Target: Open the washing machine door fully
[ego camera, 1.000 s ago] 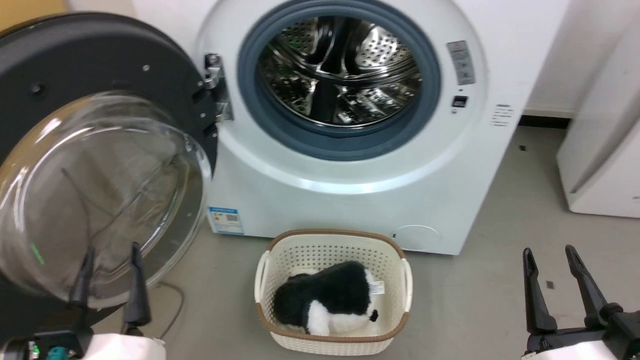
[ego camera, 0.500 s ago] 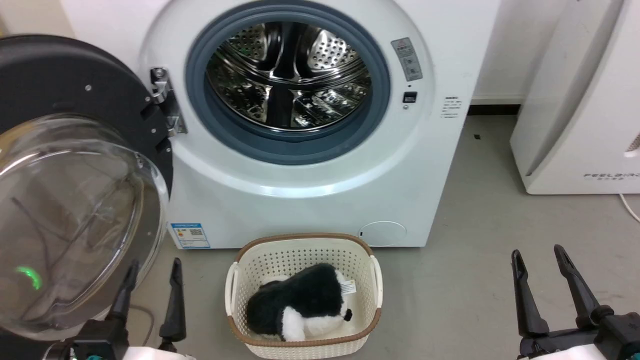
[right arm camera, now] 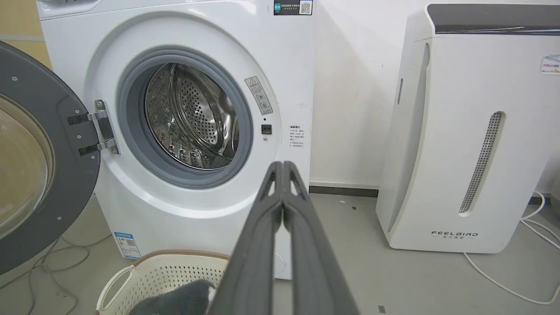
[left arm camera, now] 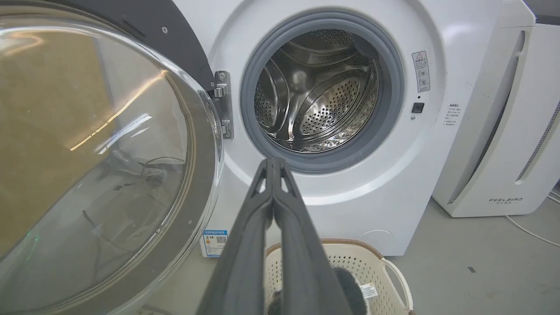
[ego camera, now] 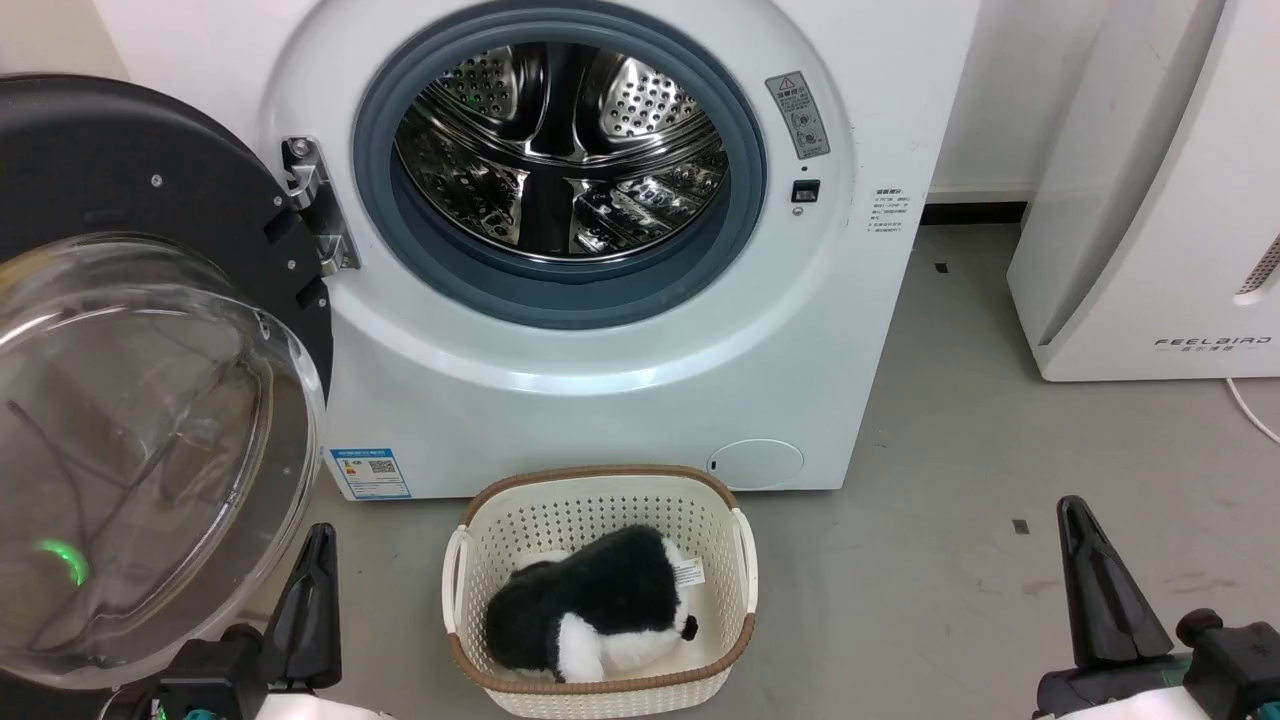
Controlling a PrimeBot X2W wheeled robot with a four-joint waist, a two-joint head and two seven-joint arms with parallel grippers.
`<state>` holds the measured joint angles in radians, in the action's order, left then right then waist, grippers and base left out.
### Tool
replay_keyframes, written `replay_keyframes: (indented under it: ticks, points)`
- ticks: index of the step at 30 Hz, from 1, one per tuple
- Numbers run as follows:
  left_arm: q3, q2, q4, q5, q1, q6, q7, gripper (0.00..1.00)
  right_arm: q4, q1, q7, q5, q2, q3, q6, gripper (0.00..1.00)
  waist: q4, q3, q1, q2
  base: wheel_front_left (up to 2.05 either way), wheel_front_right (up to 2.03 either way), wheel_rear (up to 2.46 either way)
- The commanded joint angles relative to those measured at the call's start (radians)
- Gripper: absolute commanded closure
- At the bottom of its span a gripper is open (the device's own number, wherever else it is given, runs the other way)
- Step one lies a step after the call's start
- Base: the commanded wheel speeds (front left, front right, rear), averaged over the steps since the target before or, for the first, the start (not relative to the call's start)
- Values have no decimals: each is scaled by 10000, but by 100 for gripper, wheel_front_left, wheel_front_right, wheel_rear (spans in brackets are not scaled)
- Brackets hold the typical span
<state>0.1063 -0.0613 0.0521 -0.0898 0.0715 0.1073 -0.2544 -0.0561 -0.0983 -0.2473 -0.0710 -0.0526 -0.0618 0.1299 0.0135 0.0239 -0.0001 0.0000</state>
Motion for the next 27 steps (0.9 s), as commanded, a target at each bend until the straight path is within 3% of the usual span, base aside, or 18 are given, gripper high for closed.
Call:
replay_keyframes:
  ticks: [1, 27]
  points:
    - [-52, 6, -29, 51, -42, -51, 64, 100, 21, 55, 55, 42, 1, 19, 0, 100, -3, -4, 1, 0, 0, 0, 0]
    - [-267, 28, -133, 231, -185, -268, 591, 100, 135, 252, 568, 184, 6, 146, 2, 100, -31, -54, 1, 0, 0, 0, 0]
